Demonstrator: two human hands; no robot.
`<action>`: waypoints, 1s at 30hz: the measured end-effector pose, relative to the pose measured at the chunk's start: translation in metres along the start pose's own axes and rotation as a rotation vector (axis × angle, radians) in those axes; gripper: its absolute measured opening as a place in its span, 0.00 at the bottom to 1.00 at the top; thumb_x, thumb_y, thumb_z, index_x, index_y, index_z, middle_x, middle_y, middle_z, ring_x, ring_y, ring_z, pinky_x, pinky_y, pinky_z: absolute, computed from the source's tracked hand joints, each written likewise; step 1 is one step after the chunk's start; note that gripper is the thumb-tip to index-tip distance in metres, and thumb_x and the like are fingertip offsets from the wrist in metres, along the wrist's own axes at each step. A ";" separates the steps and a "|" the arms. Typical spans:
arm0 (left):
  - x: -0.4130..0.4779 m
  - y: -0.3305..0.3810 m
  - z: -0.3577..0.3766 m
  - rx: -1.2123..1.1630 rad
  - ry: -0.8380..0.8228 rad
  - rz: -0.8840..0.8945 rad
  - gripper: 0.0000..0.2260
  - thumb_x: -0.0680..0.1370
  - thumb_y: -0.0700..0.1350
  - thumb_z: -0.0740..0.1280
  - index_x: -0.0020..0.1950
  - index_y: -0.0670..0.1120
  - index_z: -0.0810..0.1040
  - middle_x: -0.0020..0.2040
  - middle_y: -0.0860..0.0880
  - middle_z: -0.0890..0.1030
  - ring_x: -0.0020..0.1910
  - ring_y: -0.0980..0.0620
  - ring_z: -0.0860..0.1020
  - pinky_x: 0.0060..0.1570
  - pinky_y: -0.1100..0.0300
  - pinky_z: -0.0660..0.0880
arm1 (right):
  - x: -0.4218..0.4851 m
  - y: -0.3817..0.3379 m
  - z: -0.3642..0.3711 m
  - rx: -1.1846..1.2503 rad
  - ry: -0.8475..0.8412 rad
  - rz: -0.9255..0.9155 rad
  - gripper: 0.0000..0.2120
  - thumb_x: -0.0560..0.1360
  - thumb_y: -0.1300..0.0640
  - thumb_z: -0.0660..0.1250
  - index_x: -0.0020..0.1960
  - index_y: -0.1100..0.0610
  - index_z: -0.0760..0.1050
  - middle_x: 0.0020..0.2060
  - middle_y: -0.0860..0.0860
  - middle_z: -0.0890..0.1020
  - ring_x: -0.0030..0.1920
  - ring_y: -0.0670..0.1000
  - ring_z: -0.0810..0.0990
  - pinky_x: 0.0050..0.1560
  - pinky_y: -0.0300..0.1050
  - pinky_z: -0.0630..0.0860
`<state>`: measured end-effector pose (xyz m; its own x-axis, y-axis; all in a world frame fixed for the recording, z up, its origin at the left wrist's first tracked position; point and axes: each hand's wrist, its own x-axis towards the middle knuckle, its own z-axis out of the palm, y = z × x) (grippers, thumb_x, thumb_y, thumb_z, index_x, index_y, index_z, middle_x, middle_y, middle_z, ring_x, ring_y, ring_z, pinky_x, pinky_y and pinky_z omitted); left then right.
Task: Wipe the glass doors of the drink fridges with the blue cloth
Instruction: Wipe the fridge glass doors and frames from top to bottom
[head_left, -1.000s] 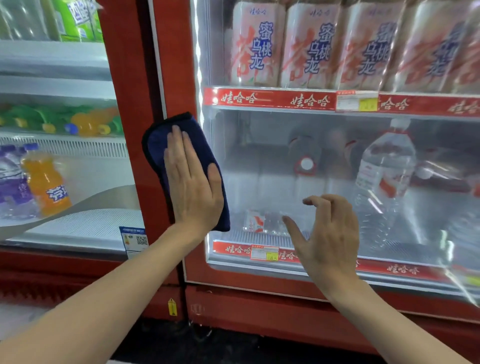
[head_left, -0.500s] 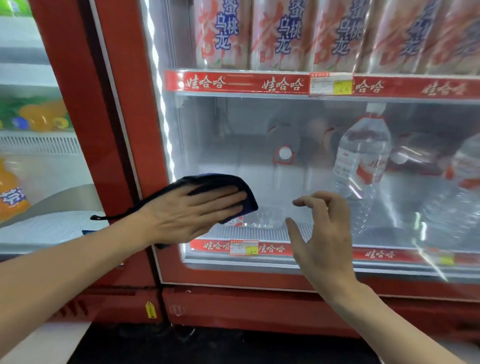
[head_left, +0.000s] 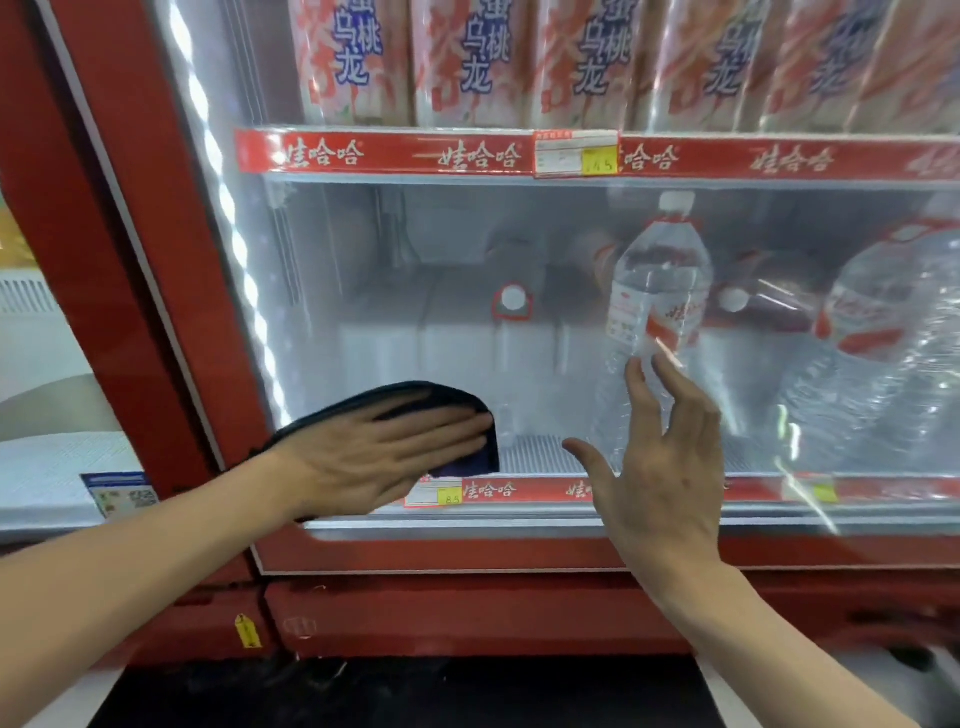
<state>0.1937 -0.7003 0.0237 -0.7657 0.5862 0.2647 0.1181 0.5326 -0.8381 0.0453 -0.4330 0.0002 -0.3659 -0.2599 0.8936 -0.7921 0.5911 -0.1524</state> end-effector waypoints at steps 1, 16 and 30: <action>0.003 -0.009 -0.003 -0.001 0.013 0.001 0.26 0.85 0.46 0.52 0.83 0.44 0.57 0.84 0.47 0.55 0.82 0.50 0.54 0.82 0.51 0.44 | -0.002 0.008 -0.003 0.001 -0.006 0.007 0.40 0.69 0.46 0.79 0.74 0.63 0.70 0.70 0.62 0.70 0.69 0.61 0.68 0.68 0.59 0.72; 0.071 0.055 0.008 -0.033 0.060 -0.080 0.31 0.79 0.47 0.63 0.82 0.45 0.60 0.82 0.47 0.59 0.81 0.48 0.57 0.82 0.51 0.44 | -0.016 0.046 -0.008 -0.067 -0.035 -0.002 0.39 0.67 0.51 0.82 0.72 0.64 0.72 0.69 0.67 0.74 0.70 0.62 0.67 0.65 0.62 0.75; 0.152 0.017 -0.009 0.015 0.319 -0.471 0.27 0.84 0.47 0.57 0.84 0.44 0.58 0.84 0.44 0.55 0.83 0.44 0.55 0.81 0.42 0.47 | 0.039 0.190 -0.040 -0.244 -0.075 -0.744 0.25 0.81 0.58 0.66 0.77 0.62 0.69 0.77 0.61 0.64 0.77 0.63 0.65 0.74 0.65 0.65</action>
<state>0.0845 -0.5965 0.0538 -0.5043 0.4437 0.7408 -0.2008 0.7742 -0.6003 -0.0999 -0.2998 0.0227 0.1798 -0.6986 0.6926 -0.7153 0.3905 0.5795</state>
